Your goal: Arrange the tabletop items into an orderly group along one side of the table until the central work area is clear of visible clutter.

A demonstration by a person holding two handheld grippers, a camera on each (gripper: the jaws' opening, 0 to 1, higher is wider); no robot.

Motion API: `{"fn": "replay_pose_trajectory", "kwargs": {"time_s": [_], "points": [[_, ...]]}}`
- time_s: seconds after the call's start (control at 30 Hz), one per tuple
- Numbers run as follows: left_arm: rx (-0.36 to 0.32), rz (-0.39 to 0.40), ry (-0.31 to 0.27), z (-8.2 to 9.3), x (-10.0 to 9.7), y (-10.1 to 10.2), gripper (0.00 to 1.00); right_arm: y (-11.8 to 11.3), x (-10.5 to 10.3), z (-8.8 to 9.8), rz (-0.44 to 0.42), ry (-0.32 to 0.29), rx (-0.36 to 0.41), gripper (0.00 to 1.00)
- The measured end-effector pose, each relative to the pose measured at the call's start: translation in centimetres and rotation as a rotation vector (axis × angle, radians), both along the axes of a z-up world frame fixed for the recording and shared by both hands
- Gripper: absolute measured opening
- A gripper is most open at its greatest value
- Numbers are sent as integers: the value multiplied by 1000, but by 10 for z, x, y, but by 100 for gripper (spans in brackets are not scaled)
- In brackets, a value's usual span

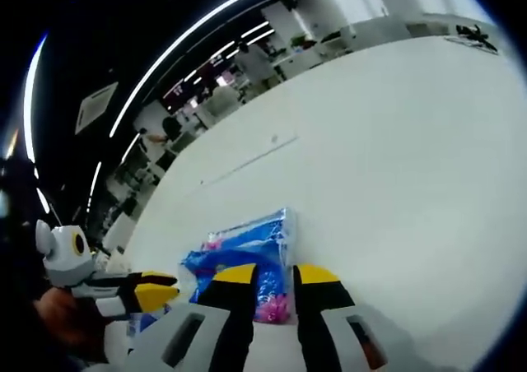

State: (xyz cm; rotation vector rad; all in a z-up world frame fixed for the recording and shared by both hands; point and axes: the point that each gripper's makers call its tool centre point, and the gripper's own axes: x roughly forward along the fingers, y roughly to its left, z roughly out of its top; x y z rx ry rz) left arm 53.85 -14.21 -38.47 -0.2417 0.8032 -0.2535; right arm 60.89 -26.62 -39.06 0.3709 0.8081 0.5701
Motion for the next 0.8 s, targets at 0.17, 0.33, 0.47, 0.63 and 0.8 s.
{"fn": "replay_pose_trajectory", "kwargs": {"time_s": [0.17,0.33,0.47,0.63,0.8], "points": [[2,19,-12,6,-5,13,20,-3,-2,3,-14,-6,3,15],[11,41,-33,10,-18,35,20,-5,-8,7,-28,-11,3,16],[20,65,-46,22,-40,45,20,-6,-16,9,-41,-8,11,16],[38,88,-51,22,-57,62,20,3,-32,12,-38,-5,21,16],[36,130,-56,30,-77,75,20,13,-56,15,-19,4,22,16]]}}
